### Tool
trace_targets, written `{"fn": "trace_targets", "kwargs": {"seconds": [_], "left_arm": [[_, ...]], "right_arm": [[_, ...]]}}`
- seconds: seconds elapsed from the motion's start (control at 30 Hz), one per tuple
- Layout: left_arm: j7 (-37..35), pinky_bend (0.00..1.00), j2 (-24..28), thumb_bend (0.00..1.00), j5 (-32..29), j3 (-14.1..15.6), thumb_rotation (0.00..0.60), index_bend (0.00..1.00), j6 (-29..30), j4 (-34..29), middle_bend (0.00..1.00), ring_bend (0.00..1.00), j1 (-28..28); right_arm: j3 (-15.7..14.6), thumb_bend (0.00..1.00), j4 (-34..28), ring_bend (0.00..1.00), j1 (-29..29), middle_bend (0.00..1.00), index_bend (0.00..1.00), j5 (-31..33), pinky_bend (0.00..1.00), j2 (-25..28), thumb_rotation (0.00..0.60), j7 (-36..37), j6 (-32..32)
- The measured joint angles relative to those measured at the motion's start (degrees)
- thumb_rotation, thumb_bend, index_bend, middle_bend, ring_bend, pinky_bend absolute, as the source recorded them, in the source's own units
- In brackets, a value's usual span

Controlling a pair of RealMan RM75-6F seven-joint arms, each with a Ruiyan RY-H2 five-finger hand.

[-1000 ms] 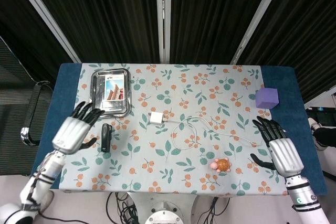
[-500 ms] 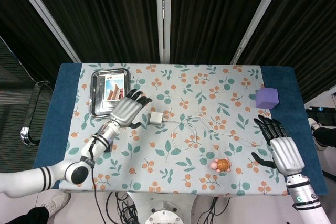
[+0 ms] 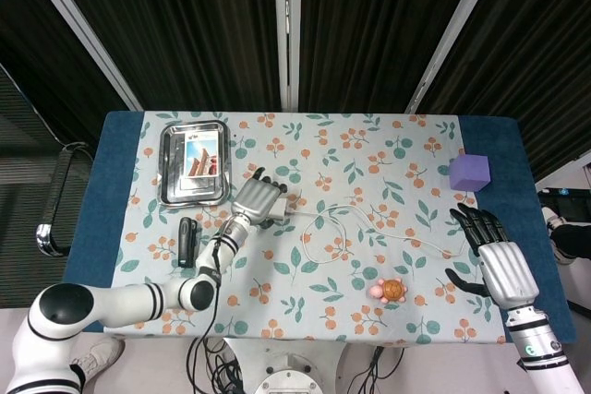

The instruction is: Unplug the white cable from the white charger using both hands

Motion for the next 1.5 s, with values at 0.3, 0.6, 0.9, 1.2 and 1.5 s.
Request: {"fn": "trace_targets", "kwargs": {"seconds": [0.3,0.6,0.9,1.2,1.5], "left_arm": [[1.08,0.05,-1.68,0.22,-1.44,1.40,0.600,0.30,2.37,2.11,0.30,0.20,-0.51],[1.02,0.06,-2.11,0.23,-2.97,1.46,0.600,0.33,1.66,3.11,0.31,0.20,-0.84],[0.97,0.08,-2.92,0.27,-4.12,1.36,0.600,0.38,0.73,4.50,0.37,0.23,-1.55],[-1.47,0.20,-3.80,0.45,-2.95,0.90,0.600,0.57,0.36,5.63,0.56,0.42,-1.36],[-5.42,0.20,2.76,0.44,2.30,1.01,0.600,0.57,5.96,-7.83,0.56,0.42,2.89]], "right_arm": [[-0.12,0.17,0.54,0.00,-0.18,0.00,0.00,0.16,0.00,-0.09,0.600,0.51,0.19],[-0.13,0.17,0.44,0.00,-0.22,0.00,0.00,0.54,0.00,-0.01,0.600,0.34,0.05],[-0.20,0.17,0.45,0.00,-0.47,0.00,0.00,0.73,0.00,-0.02,0.600,0.38,0.28],[0.01,0.17,-1.53,0.00,0.87,0.00,0.00,-0.76,0.00,0.01,0.600,-0.75,-0.90],[3.75,0.18,-9.39,0.00,6.10,0.03,0.00,1.82,0.00,-3.60,0.600,-10.12,-5.55]]}}
